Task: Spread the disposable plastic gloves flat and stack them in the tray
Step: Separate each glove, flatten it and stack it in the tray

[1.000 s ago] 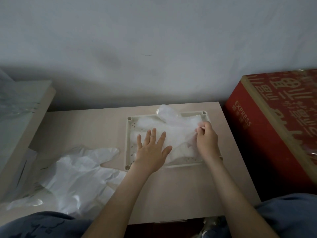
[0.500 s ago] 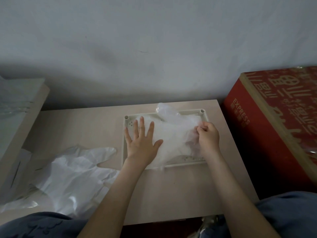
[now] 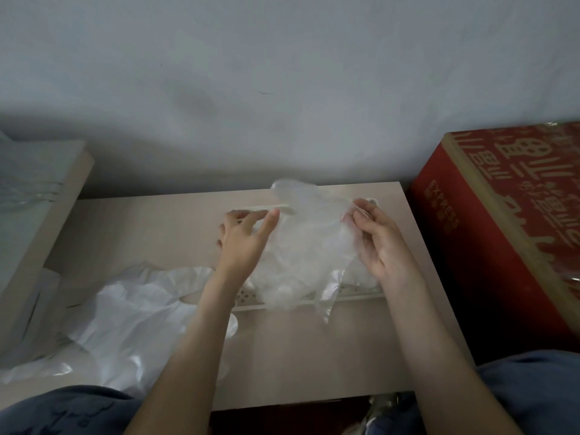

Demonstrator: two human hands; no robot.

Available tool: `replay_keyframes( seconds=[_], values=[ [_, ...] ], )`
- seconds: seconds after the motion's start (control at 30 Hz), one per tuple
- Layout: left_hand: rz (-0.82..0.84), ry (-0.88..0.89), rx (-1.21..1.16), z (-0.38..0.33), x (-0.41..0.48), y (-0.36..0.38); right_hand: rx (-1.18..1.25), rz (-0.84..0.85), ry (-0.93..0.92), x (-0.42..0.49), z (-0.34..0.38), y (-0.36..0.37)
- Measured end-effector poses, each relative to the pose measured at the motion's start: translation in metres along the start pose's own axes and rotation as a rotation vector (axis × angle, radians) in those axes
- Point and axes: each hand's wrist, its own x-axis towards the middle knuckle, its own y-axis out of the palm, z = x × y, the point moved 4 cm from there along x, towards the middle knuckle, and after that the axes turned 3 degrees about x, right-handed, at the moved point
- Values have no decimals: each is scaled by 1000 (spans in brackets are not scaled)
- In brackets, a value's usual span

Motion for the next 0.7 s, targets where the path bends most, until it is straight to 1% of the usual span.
replay_keyframes(
  seconds=[0.07, 0.1, 0.17, 0.23, 0.27, 0.37, 0.47, 0.53, 0.63, 0.7],
  values=[
    [294, -39, -456, -7, -4, 2, 14, 26, -31, -3, 5, 8],
    [403, -38, -558, -9, -5, 3, 5, 31, -51, -3, 7, 9],
    [510, -39, -647, -9, -8, 1, -12, 13, -88, -4, 8, 7],
    [563, -42, -705, -8, -8, 0, -13, -27, -112, -2, 8, 0],
    [572, -41, -712, -6, -6, -1, -13, -50, -117, -2, 7, -3],
    [567, -76, -626, 1, 1, -6, -64, -155, -104, 0, 2, -14],
    [496, -139, -542, 11, 6, -5, -211, -288, -83, 1, -6, -26],
    [417, -167, -499, 15, 8, -3, -322, -358, -64, 1, -8, -32],
    [302, -213, -589, 15, 10, -4, -424, -374, -9, -2, -8, -34],
    [275, -193, -707, 7, 12, -7, -418, -339, 28, -3, -8, -29]
  ],
)
